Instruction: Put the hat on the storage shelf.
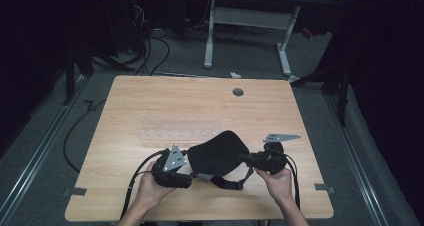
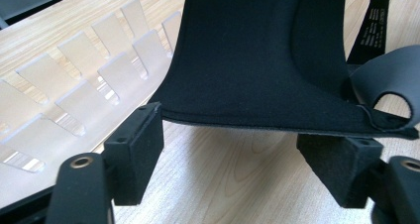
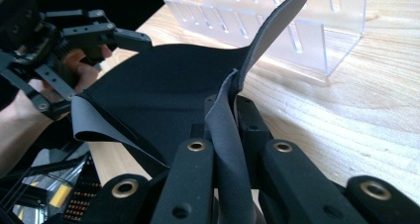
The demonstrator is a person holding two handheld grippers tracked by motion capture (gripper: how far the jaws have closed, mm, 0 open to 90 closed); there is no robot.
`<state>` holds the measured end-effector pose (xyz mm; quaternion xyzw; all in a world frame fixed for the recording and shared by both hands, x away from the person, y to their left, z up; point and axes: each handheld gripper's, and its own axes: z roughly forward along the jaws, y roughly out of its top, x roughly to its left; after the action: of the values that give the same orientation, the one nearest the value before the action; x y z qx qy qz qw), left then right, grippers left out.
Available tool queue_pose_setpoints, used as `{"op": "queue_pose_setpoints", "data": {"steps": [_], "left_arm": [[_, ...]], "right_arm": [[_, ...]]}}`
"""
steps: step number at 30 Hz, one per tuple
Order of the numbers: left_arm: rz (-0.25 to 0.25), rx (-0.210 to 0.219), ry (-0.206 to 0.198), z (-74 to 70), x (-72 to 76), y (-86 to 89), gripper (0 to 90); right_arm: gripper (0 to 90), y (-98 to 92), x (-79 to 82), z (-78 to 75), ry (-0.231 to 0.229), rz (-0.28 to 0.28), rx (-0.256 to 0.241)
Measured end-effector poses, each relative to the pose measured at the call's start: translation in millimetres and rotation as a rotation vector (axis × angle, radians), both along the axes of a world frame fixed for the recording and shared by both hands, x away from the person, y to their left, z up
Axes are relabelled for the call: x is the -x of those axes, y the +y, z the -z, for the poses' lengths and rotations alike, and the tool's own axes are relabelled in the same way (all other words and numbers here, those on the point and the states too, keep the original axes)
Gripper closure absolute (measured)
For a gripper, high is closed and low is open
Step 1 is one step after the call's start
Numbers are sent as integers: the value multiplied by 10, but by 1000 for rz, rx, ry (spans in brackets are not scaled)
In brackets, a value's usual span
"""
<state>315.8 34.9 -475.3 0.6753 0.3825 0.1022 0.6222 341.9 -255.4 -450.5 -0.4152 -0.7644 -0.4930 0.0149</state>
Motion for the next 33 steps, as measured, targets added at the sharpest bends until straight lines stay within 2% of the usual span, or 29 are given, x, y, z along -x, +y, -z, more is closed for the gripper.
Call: {"op": "queue_pose_setpoints", "data": {"steps": [3,8,14,18,19,20,21,22,24,26,28,33], "left_arm": [[0,-13,0,13,-3,-24,299],[3,-24,-2,24,4,-46,321],[9,-40,-37,1,27,-68,340],[-1,-43,-38,0,25,-70,347],[-1,-48,-44,-5,32,-70,357],[19,-42,-45,-15,48,-62,427],[43,-19,-44,-30,74,-67,427],[53,-28,-48,-32,84,-80,433],[55,-64,-72,-8,95,-131,439],[53,-52,-60,1,85,-145,446],[50,-58,-58,-7,75,-133,466],[74,-66,-60,-23,98,-121,587]], "right_arm": [[865,-13,6,-24,-10,-6,1],[865,-13,11,-27,5,-8,5],[865,-23,43,-61,-2,-6,-3],[865,1,34,-55,-3,-4,3],[865,6,31,-51,-6,-7,1],[865,11,29,-49,-2,-11,-5],[865,11,29,-49,-2,-11,-5],[865,25,19,-45,3,-20,-18],[865,92,10,-64,-3,-27,-10],[865,106,2,-68,-9,-30,-11],[865,119,-5,-68,-4,-31,-21],[856,136,-16,-32,5,-36,-40]]}}
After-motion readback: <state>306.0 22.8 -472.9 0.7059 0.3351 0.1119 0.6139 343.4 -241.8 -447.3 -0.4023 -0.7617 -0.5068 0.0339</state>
